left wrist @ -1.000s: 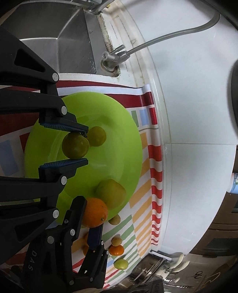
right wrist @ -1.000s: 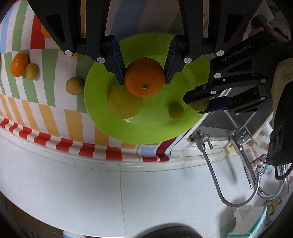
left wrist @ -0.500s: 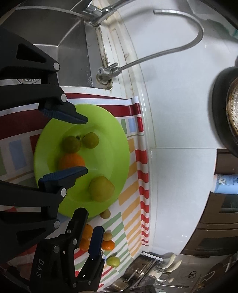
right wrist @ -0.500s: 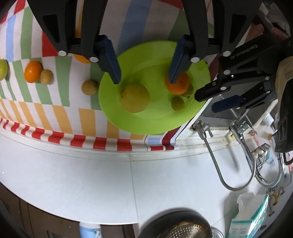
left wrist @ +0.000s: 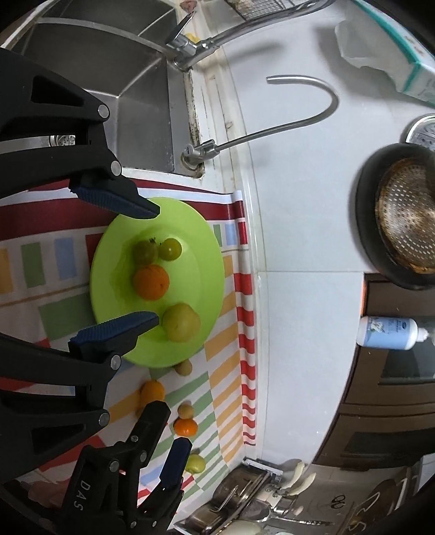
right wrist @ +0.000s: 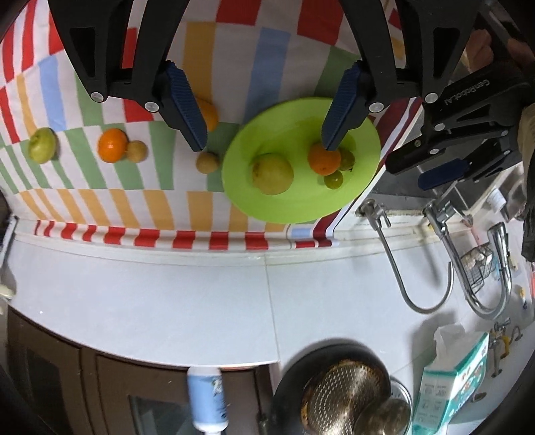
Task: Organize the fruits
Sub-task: 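Withdraw both tools from the plate toward the loose oranges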
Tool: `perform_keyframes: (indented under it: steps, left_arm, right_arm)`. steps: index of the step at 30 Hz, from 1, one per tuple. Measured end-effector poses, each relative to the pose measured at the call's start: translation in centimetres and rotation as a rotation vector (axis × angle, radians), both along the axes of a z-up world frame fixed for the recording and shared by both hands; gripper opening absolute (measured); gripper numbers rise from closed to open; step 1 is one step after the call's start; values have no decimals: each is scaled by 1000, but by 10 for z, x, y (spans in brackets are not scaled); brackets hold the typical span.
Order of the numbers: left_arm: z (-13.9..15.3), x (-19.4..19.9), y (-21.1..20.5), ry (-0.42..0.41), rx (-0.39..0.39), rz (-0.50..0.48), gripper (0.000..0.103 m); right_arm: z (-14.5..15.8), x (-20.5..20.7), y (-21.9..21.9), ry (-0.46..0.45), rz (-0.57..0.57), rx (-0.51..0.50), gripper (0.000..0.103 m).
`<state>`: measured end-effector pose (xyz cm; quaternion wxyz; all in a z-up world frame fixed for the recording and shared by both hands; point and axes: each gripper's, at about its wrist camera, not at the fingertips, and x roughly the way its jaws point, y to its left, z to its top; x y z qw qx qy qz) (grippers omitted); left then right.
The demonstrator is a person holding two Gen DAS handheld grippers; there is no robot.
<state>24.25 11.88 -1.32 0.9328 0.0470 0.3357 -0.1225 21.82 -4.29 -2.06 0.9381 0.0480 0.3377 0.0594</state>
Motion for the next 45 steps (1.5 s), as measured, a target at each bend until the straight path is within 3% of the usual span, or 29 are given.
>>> perform_keyframes:
  steps: [22,30,45]
  left_arm:
    - [27,-62,-64,-114,10,-57,68]
    - [24,-68,-83,-130,13,-88,68]
    - [16,-46,-108,-156,92,-248,69]
  right_arm:
    - [28,-77,-63,-85,-74,-46,71]
    - [29,-83,-79,-94,-62,-73,71]
    - [18,-68,-85,-64,-28,-106,71]
